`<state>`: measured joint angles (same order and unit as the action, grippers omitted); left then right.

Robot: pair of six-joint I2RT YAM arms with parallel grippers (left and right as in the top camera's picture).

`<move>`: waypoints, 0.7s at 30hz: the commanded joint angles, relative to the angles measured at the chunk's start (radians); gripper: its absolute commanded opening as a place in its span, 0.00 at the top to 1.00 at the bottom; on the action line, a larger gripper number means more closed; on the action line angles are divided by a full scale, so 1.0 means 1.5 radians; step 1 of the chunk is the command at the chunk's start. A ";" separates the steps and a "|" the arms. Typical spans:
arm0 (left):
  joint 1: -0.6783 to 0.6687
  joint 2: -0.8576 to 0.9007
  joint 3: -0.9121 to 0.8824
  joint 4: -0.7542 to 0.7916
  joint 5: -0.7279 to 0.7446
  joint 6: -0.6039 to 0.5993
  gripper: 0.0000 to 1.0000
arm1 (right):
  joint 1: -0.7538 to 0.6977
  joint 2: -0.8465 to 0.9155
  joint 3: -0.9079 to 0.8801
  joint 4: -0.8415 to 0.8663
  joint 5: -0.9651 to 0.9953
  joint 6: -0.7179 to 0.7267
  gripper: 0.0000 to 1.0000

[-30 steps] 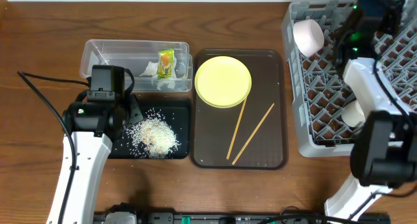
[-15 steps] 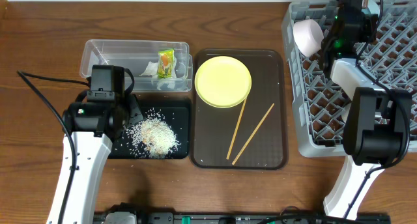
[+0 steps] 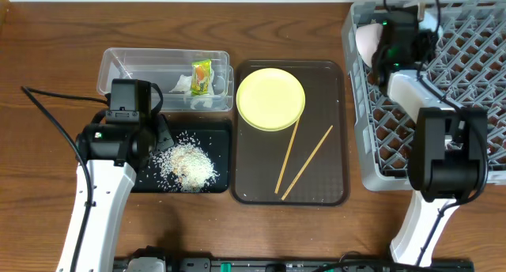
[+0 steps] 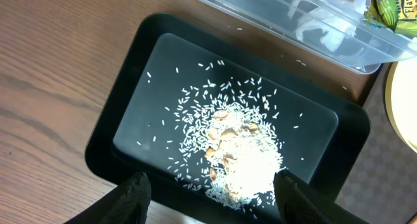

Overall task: Sort waste into correct bins and load items into the dishwasher rack
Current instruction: 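Lower the blue bowl into the back of the rack and open right gripper, then grasp one wooden chopstick on the brown tray with right gripper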

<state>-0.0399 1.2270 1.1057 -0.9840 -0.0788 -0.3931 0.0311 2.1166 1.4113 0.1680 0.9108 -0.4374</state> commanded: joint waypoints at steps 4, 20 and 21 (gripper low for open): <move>0.003 0.000 0.002 -0.001 -0.007 -0.006 0.36 | 0.002 -0.124 0.000 -0.160 -0.171 0.161 0.75; 0.003 0.000 0.002 0.002 -0.008 -0.006 0.36 | 0.101 -0.313 -0.008 -0.731 -0.794 0.445 0.57; 0.003 0.000 0.002 0.002 -0.008 -0.006 0.36 | 0.117 -0.307 -0.013 -0.744 -0.794 0.450 0.56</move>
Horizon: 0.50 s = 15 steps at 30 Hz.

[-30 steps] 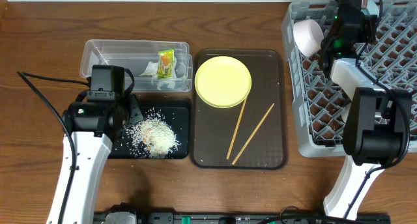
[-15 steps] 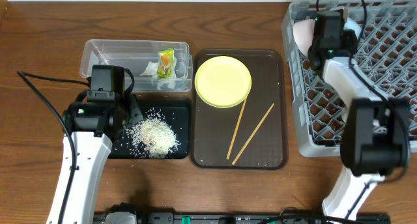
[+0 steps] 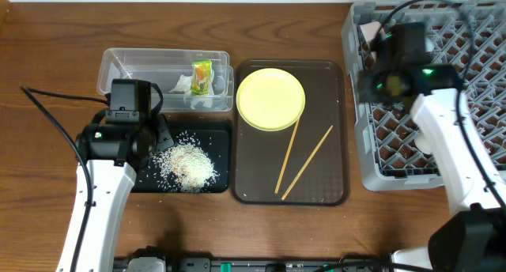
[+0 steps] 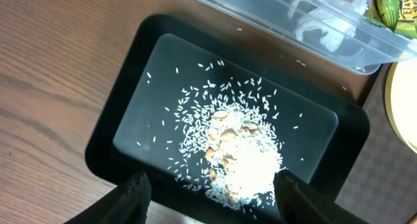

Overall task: Sort waste into correct bins and load items into the dishwasher rack
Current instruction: 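Grasp one wooden chopstick on the brown tray with right gripper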

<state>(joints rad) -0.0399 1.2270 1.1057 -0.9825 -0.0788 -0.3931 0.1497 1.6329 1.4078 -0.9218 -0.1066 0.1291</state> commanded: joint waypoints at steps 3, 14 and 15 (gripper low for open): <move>0.003 0.000 0.002 0.001 -0.008 -0.006 0.36 | 0.096 0.030 -0.033 -0.037 -0.089 0.102 0.60; 0.003 0.000 0.002 0.000 -0.008 -0.006 0.36 | 0.229 0.042 -0.213 0.054 0.041 0.363 0.62; 0.003 0.000 0.002 0.000 -0.008 -0.006 0.36 | 0.233 0.042 -0.233 0.078 0.045 0.372 0.62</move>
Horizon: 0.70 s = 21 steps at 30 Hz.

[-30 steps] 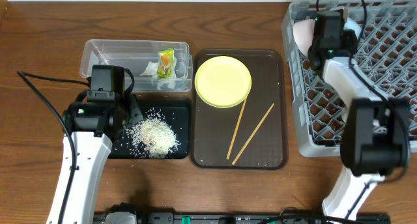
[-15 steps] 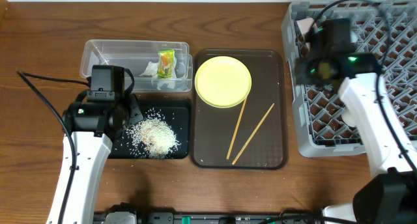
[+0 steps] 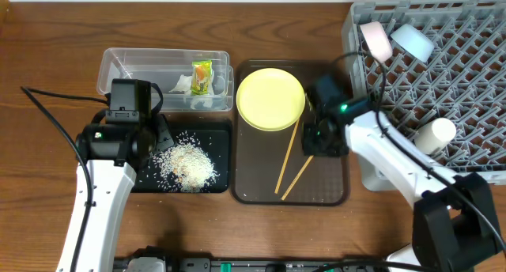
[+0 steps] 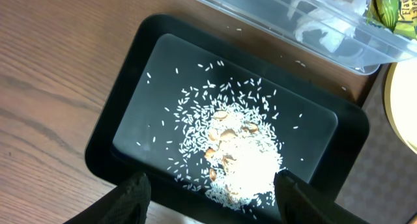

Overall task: Sort waste into correct bins and load items into the dishwasher rack
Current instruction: 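Grasp one wooden chopstick on the brown tray with right gripper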

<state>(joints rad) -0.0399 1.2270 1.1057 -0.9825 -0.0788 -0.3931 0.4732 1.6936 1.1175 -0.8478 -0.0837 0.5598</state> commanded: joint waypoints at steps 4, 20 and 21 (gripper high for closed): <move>0.003 0.000 0.002 0.000 -0.008 -0.006 0.36 | 0.027 0.002 -0.105 0.114 0.052 0.123 0.63; 0.003 0.000 0.002 -0.003 -0.008 -0.006 0.36 | 0.028 0.001 -0.157 0.169 0.072 0.149 0.99; 0.003 0.000 0.002 -0.003 -0.008 -0.006 0.36 | 0.026 0.000 -0.154 0.170 0.074 0.146 0.99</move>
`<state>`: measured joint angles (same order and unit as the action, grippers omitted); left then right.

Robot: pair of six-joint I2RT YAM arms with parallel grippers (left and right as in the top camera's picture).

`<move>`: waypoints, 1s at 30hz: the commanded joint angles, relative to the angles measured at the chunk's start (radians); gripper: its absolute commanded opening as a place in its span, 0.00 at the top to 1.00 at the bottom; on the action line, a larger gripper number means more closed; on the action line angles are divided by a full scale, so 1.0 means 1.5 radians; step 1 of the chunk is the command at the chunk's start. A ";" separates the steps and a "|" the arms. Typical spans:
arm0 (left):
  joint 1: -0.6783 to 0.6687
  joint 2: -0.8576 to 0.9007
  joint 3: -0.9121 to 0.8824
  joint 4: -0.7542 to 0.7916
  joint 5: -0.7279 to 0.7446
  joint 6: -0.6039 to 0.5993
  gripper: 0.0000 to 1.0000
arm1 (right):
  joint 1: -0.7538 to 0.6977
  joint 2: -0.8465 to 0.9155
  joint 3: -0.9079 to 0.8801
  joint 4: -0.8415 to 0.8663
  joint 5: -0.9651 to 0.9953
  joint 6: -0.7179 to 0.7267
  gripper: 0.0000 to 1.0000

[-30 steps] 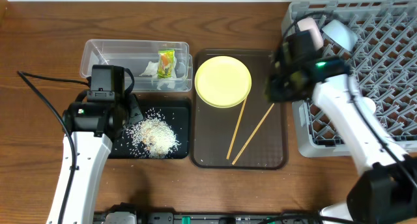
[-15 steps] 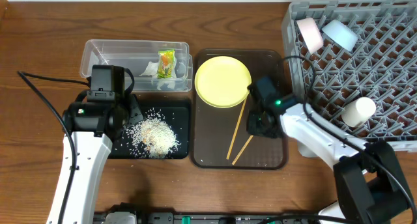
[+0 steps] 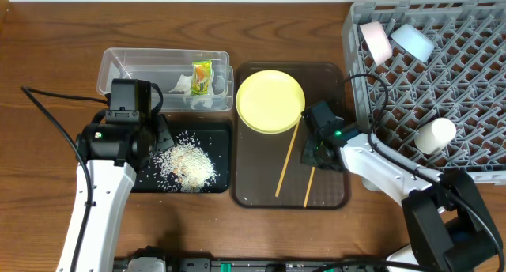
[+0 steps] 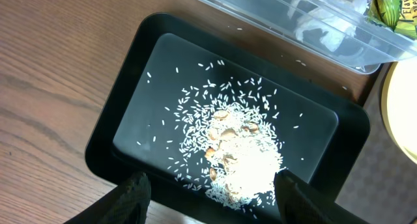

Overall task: Sort waste into correct bins and load items into the dishwasher rack
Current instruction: 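Grasp one wooden chopstick on the brown tray with right gripper, then carry the chopstick right and stand it in the rack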

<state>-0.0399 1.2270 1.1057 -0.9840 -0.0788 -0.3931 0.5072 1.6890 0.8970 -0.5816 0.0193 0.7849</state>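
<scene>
A yellow plate [image 3: 270, 99] and two wooden chopsticks lie on the brown tray [image 3: 340, 76]. One chopstick [image 3: 288, 156] slants down from the plate's edge. The other chopstick [image 3: 307, 188] points nearly straight toward the tray's front edge. Its upper end is under my right gripper [image 3: 315, 155], which sits low over the tray and looks shut on it. My left gripper [image 4: 215, 199] hangs open over the black tray [image 4: 124, 74] of rice and scraps [image 4: 238, 152], with nothing between its fingers [image 4: 135, 193]. The grey dishwasher rack [image 3: 474, 82] holds a pink cup [image 3: 375, 40], a light blue cup [image 3: 413, 41] and a white cup [image 3: 435, 135].
A clear plastic bin [image 3: 126, 66] behind the black tray holds a green-yellow wrapper [image 3: 202, 76] and crumpled tissue [image 3: 183, 85]. The rack's left wall stands close to the brown tray's right edge. Brown wooden table [image 3: 47, 82] surrounds everything.
My right gripper has shifted slightly toward the tray's front. The right chopstick, which lay diagonally, now points nearly straight out from under the gripper. The left arm has not moved.
My right gripper was first at the rack's far left corner by the pink cup. Then it was over the rack's left side. Then it stood over the right chopstick on the brown tray, and now that chopstick has turned beneath it. The left gripper stayed open over the rice.
</scene>
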 commanded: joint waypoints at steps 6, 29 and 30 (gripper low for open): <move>0.003 0.000 0.002 -0.003 -0.007 -0.006 0.36 | -0.044 -0.031 0.079 -0.039 0.004 -0.150 0.99; 0.003 0.000 0.002 -0.002 -0.007 -0.006 0.36 | -0.330 -0.016 0.308 -0.224 -0.003 -0.564 0.99; 0.003 0.000 0.002 -0.002 -0.007 -0.006 0.36 | -0.328 -0.011 0.308 -0.222 -0.007 -0.564 0.98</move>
<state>-0.0399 1.2270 1.1057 -0.9863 -0.0788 -0.3931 0.0109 1.6424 1.3712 -0.9176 0.0193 -0.0189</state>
